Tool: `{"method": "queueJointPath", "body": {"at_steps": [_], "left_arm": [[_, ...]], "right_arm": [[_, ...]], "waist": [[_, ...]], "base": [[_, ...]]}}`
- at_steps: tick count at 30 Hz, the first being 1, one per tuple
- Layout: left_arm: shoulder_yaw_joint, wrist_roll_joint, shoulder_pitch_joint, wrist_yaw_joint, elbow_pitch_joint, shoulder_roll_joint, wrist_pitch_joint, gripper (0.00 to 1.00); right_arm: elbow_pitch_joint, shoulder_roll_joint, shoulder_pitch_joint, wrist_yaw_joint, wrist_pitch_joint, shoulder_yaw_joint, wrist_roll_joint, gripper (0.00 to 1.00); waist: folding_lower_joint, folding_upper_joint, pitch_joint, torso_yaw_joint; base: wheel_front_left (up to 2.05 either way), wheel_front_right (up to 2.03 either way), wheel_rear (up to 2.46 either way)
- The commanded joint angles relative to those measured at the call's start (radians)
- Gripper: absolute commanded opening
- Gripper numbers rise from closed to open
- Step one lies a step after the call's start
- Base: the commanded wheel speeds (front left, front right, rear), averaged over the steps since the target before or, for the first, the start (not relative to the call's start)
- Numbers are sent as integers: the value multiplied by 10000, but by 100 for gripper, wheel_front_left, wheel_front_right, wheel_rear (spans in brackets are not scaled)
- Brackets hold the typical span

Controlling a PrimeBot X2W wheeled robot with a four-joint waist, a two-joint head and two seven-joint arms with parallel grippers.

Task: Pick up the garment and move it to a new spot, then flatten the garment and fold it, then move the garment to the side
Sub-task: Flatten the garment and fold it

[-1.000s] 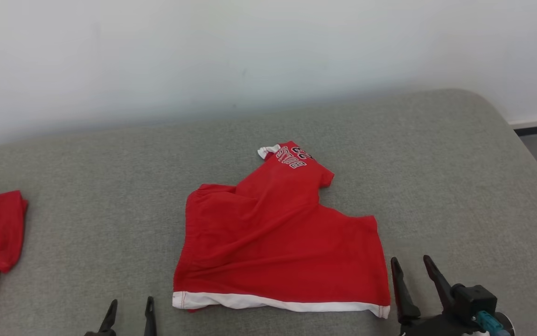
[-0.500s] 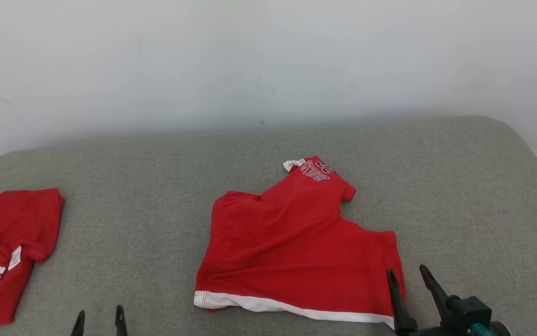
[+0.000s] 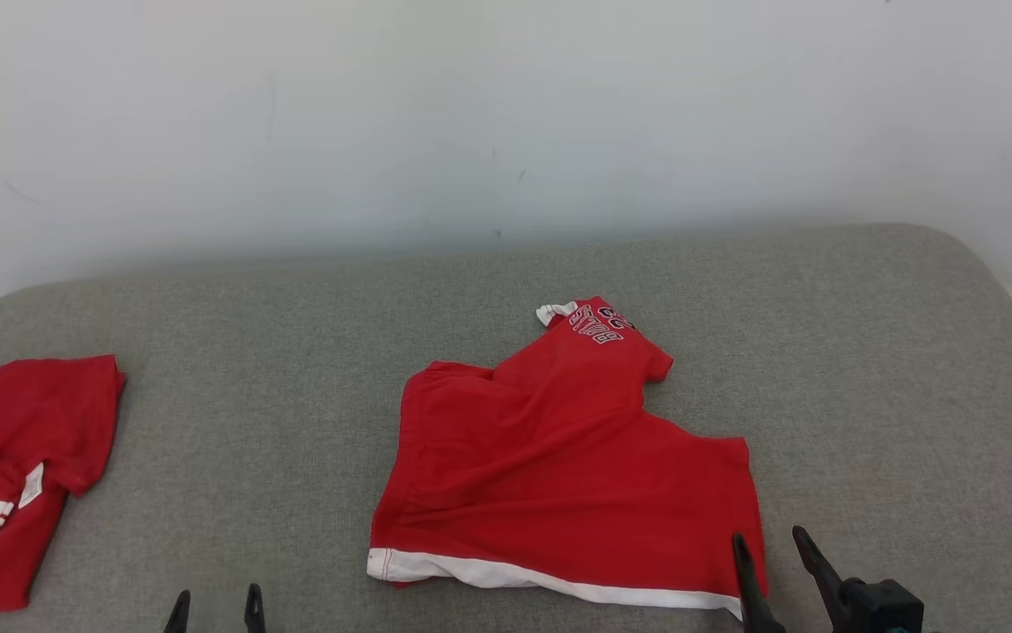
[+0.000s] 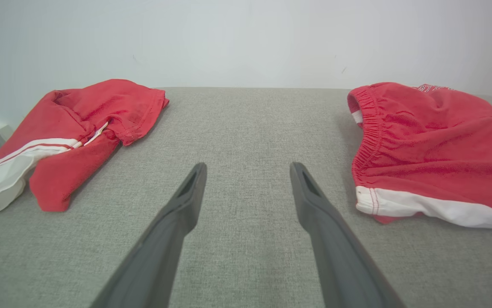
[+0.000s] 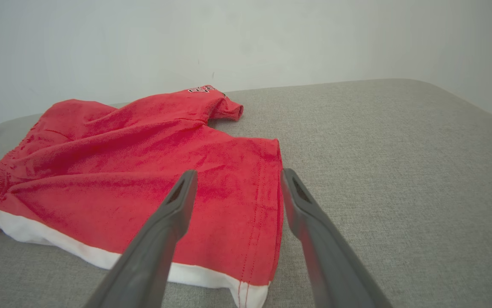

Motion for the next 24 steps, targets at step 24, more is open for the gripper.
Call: {"method": "queueJointPath", "body": {"at_steps": [24], "left_arm": [[-1716, -672, -428, 226, 337, -20, -32, 100]], "right_arm": [[1484, -378, 155, -23, -1, 366, 218, 64]], "waist": [[1, 1, 897, 125]], "base": [[0, 0, 0]]}}
